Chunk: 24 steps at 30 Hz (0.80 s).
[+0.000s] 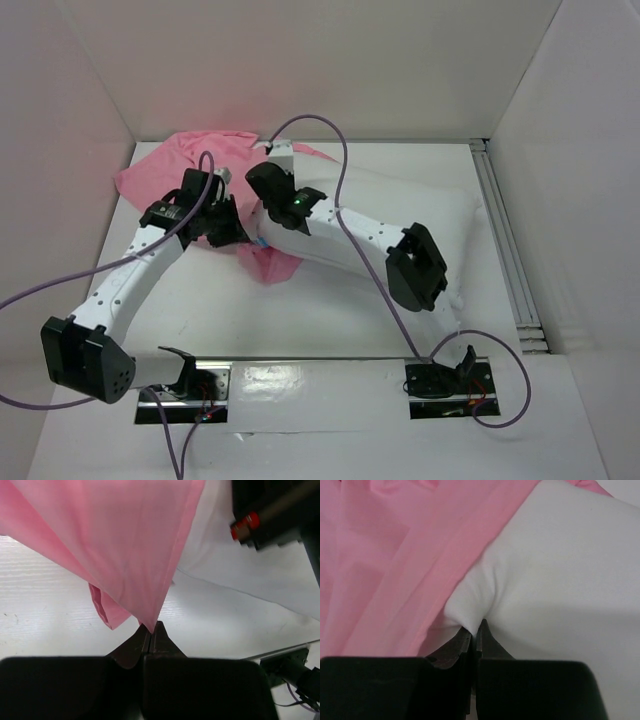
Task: Put the pillow into the pillowcase
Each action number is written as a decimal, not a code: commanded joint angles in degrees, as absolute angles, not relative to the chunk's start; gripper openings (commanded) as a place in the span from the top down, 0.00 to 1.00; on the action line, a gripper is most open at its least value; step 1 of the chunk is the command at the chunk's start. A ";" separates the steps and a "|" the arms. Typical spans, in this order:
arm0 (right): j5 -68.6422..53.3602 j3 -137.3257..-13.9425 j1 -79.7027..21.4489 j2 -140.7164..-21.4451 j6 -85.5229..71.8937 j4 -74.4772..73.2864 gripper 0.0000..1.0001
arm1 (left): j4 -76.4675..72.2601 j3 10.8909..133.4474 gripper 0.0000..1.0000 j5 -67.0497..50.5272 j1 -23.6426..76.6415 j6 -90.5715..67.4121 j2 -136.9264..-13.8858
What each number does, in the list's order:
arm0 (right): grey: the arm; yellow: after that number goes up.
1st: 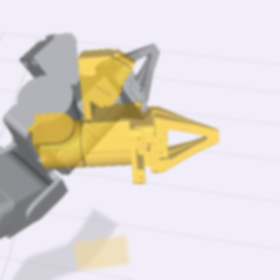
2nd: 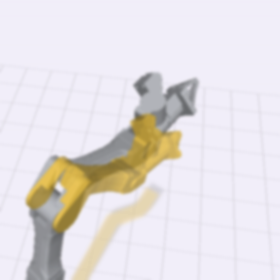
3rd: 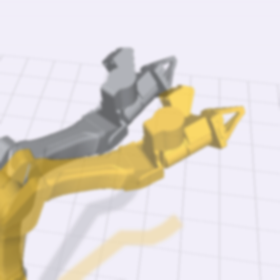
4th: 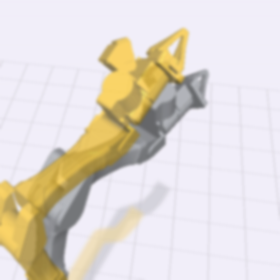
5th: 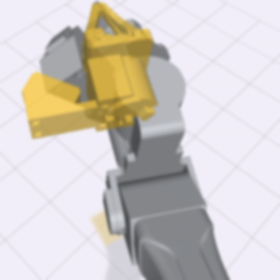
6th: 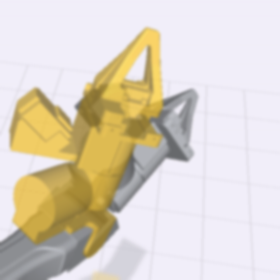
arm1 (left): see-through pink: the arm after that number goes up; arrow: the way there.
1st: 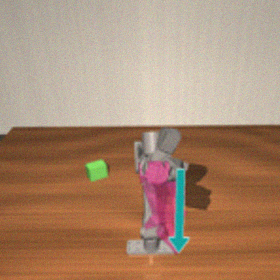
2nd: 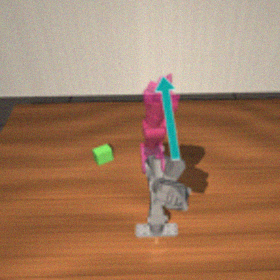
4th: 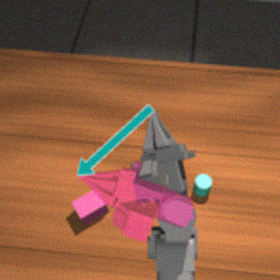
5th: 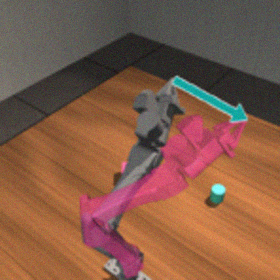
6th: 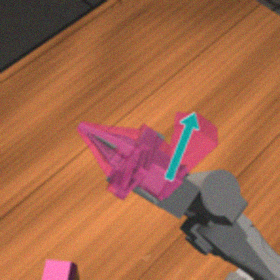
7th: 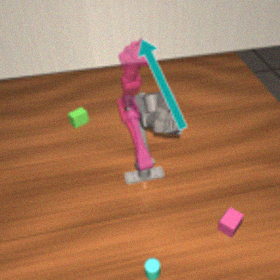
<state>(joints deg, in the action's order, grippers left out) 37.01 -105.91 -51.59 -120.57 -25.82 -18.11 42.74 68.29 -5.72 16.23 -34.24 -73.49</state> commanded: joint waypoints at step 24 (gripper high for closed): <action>31.63 -93.35 -45.71 -96.35 -35.86 -26.79 0.07 | 41.66 69.52 1.00 -9.14 18.81 -33.66 -79.10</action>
